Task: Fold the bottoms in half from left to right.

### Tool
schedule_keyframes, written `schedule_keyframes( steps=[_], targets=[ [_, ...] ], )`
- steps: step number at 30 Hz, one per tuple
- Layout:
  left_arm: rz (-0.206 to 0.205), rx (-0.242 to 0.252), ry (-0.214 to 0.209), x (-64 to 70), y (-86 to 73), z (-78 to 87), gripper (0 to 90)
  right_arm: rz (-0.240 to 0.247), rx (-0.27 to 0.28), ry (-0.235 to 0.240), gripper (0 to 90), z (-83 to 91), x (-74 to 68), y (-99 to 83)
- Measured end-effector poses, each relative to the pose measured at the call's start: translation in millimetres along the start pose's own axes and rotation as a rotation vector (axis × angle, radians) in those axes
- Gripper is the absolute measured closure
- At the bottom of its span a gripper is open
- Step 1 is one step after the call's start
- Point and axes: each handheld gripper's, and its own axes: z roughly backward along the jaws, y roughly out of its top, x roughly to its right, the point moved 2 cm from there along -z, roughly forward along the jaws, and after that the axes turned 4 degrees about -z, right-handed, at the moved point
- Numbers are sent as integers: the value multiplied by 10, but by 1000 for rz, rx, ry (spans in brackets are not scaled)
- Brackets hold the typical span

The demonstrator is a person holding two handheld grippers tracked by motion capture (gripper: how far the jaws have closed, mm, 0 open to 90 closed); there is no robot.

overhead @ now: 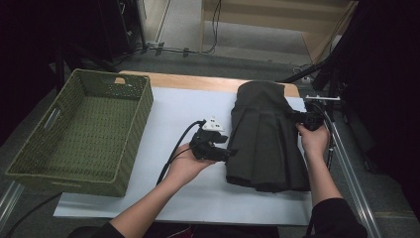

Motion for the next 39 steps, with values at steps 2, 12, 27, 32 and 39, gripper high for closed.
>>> schedule_keyframes(
  steps=[2,12,27,32,39],
  targets=[
    [-7,-10,10,-2,-42,-11,402,12,-1,-18,493,7,-14,-10],
    [19,-51,16,-42,-167,-73,381,89,31,-38,475,314,-110,-117],
    [36,-54,-13,2,-278,-191,365,148,11,-14,490,421,-204,-399],
    [20,-65,-9,27,-295,-236,344,150,17,11,482,485,-222,-492],
    [29,-80,-15,50,-372,-375,345,185,-6,-6,462,513,-260,-684]
  ],
)
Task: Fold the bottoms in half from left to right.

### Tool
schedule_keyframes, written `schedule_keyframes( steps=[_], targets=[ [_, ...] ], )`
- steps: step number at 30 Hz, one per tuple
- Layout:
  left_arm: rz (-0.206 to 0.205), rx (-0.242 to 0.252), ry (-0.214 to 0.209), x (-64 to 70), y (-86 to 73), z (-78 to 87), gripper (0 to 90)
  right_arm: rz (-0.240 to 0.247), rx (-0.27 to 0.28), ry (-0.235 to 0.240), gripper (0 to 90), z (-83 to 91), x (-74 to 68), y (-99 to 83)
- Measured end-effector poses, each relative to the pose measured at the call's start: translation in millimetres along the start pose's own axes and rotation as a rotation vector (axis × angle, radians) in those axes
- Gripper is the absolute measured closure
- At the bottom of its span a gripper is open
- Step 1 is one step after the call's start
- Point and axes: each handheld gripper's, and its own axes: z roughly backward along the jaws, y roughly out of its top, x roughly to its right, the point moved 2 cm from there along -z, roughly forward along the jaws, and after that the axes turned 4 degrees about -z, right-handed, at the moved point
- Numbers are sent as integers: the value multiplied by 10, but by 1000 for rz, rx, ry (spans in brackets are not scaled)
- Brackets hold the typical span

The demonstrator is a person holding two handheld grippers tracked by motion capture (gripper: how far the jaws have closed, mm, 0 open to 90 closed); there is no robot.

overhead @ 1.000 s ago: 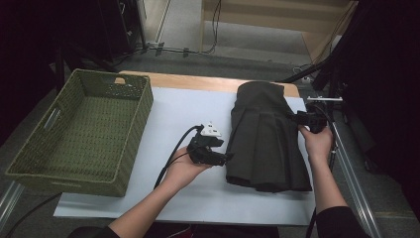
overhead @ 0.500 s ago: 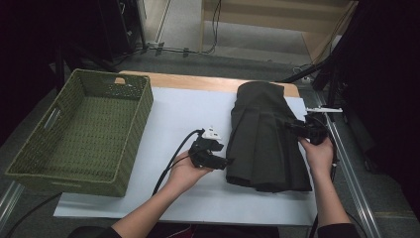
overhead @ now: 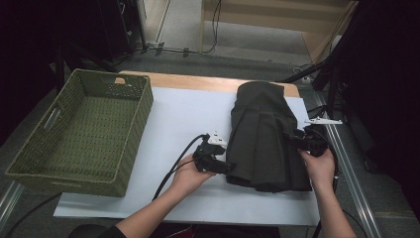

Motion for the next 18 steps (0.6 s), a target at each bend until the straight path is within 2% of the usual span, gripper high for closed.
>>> schedule_keyframes(
  steps=[7,9,12,16,18],
  targets=[
    [-8,-18,-16,58,-40,-162,376,-8,-43,-8,485,-150,55,-191],
    [-5,-18,-20,82,-44,-204,394,-26,-49,3,542,-195,75,-223],
    [2,-21,-23,118,-34,-226,467,-65,-73,53,675,-214,70,-245],
    [12,4,-87,179,0,-212,735,-71,-99,125,767,-133,44,-208],
    [28,-1,-118,198,17,-213,813,-79,-84,160,792,-42,41,-165]
  ],
)
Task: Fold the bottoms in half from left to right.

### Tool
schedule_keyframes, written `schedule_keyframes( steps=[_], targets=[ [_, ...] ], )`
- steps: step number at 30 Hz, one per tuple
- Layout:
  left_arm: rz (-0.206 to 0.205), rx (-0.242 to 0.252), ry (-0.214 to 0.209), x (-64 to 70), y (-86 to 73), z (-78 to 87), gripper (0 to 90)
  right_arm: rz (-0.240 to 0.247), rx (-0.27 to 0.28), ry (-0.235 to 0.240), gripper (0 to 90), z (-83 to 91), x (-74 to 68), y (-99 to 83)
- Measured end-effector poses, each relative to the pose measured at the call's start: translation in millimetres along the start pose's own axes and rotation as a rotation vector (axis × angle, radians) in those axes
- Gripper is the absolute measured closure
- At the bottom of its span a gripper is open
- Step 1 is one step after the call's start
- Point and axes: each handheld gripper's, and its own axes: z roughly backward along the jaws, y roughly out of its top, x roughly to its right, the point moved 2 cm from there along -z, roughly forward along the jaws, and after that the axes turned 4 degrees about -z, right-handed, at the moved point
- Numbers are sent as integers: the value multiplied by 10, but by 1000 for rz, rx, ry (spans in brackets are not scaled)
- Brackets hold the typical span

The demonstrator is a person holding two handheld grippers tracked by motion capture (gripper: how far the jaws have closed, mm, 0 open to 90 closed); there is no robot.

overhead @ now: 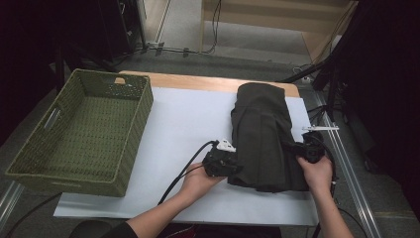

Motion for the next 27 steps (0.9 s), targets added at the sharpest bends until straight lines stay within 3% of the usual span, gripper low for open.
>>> schedule_keyframes(
  steps=[2,5,12,16,23,27],
  targets=[
    [13,5,-17,17,22,22,878,-5,18,3,797,79,-4,32],
    [26,27,-26,33,81,89,880,-21,41,4,797,152,30,62],
    [-20,59,-27,162,224,178,893,-44,42,-16,797,135,139,72],
    [-45,56,-35,245,262,129,890,-62,34,-33,795,110,225,69],
    [-49,22,-26,206,211,58,814,-100,5,-41,730,2,394,-7],
    [-50,21,-31,203,225,95,757,-69,20,-65,635,13,385,-5]
  ],
)
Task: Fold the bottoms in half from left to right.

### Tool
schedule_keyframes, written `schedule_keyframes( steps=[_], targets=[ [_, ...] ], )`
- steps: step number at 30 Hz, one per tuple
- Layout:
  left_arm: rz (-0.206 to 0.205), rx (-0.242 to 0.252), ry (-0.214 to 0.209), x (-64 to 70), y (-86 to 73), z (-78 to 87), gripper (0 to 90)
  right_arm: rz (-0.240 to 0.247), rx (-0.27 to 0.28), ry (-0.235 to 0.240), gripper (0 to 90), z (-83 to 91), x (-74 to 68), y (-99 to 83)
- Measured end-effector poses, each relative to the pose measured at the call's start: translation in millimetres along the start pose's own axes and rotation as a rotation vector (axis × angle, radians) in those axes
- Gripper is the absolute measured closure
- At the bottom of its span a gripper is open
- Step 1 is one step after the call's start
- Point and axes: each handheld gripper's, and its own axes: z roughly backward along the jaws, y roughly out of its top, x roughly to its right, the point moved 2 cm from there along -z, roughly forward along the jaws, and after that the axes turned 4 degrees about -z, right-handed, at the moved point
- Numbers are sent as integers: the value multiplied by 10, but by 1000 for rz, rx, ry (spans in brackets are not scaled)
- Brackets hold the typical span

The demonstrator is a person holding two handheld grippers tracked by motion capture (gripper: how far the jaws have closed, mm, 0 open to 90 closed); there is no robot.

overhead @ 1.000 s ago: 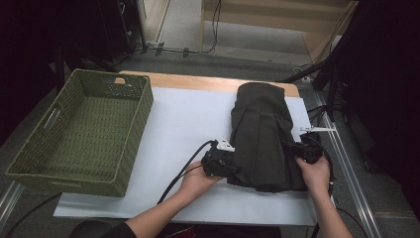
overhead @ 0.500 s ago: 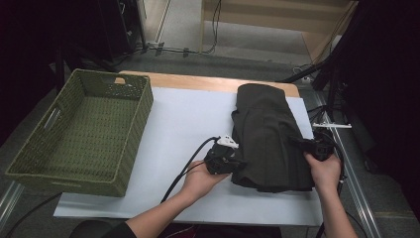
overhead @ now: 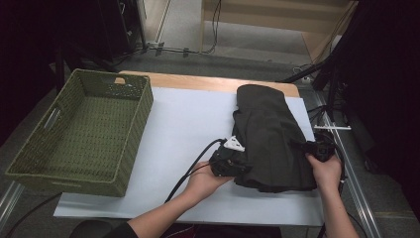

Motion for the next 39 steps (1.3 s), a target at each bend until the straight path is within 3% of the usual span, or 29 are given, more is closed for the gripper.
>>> schedule_keyframes(
  steps=[6,12,22,25,30,34,36,39],
  targets=[
    [2,-20,-1,-41,21,74,656,22,31,-19,450,72,20,19],
    [25,-9,10,-133,66,181,552,23,77,-15,395,189,81,33],
    [30,-31,84,-326,30,205,389,53,96,-10,230,201,52,52],
    [36,-43,94,-390,9,181,360,53,89,33,148,172,48,56],
    [25,-62,129,-462,-20,113,276,73,105,22,0,124,26,81],
    [19,-84,134,-497,-54,25,134,93,88,47,0,58,-11,82],
    [22,-87,131,-510,-60,-8,12,106,78,49,0,18,-37,86],
    [30,-75,137,-522,-62,-37,0,124,66,49,0,-32,-65,95]
  ],
)
